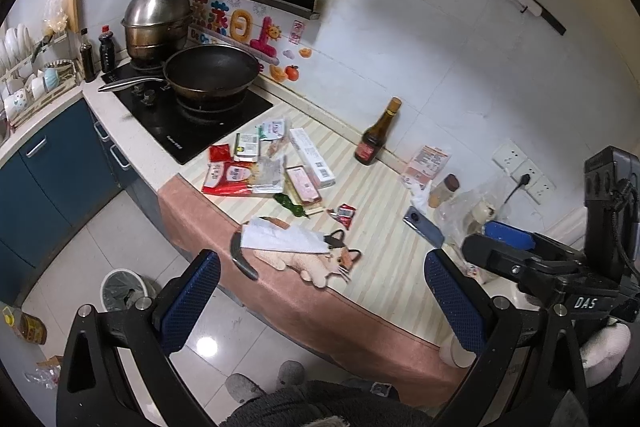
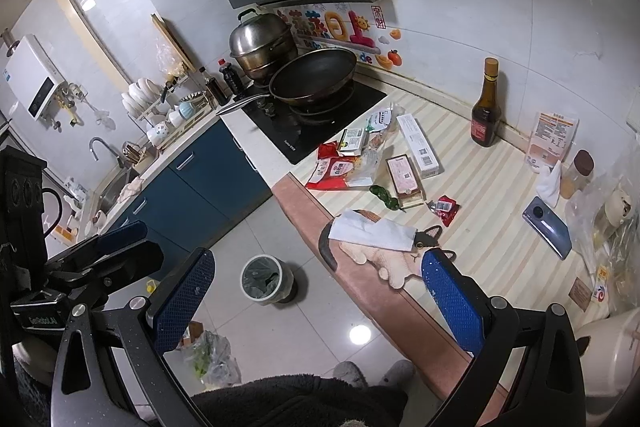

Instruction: Collect trash

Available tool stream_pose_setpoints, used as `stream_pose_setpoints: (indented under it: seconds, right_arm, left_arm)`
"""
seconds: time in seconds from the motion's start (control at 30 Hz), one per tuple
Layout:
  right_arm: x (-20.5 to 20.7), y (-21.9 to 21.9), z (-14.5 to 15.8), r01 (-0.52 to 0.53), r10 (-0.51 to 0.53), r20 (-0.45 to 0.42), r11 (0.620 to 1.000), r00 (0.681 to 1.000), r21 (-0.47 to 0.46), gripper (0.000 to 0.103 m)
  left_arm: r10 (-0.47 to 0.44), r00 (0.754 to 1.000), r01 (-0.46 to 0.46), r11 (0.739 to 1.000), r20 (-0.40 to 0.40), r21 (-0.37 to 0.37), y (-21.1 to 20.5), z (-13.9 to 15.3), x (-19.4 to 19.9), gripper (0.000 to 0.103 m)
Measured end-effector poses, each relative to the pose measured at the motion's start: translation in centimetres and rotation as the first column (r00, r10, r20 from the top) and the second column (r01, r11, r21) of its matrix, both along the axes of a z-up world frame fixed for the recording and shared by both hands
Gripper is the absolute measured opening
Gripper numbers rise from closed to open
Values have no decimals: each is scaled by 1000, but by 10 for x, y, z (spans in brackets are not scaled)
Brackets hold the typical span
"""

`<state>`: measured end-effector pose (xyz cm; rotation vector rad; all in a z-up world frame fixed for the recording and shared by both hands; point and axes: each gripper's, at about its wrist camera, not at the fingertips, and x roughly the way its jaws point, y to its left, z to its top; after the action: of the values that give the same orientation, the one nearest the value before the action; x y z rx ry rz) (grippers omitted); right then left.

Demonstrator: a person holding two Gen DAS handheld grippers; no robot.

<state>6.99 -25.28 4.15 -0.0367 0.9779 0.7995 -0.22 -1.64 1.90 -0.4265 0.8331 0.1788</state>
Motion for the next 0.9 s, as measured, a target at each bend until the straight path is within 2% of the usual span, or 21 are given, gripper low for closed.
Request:
stream_pose_setpoints:
  seconds: [0.07, 0.17, 0.23, 0.43, 0.57, 0.8, 0.9]
  right_arm:
    - [1, 2, 0, 21, -21, 3, 1000, 1000, -10, 103]
    - [7, 9, -2, 82, -81, 20, 996, 996, -41, 103]
    - [13, 16, -12, 123, -121, 23, 991, 992, -57, 103]
    - [55, 39, -58, 248, -247, 20, 963, 969, -102, 103]
    - [104, 59, -105, 299, -302, 10, 938, 953, -177, 103]
    - [231, 102, -200, 291, -323, -60, 908, 945, -300, 103]
    - [291, 127, -240, 261, -310, -95, 902, 946, -343, 103]
  left_arm:
    - [54, 998, -52, 996, -24, 76, 5, -5, 4, 103]
    - [159, 986, -145, 965, -51, 218, 19, -18, 15, 103]
    - [206, 975, -180, 949, -78, 259, 34, -33, 25, 103]
    - [268, 946, -209, 935, -183, 288, 91, -97, 59, 103]
    - [312, 910, -229, 927, -271, 298, 124, -143, 94, 103]
    - [371, 817, -256, 920, -442, 297, 187, -232, 173, 103]
    - [350, 776, -289, 937, -525, 197, 212, -274, 202, 103]
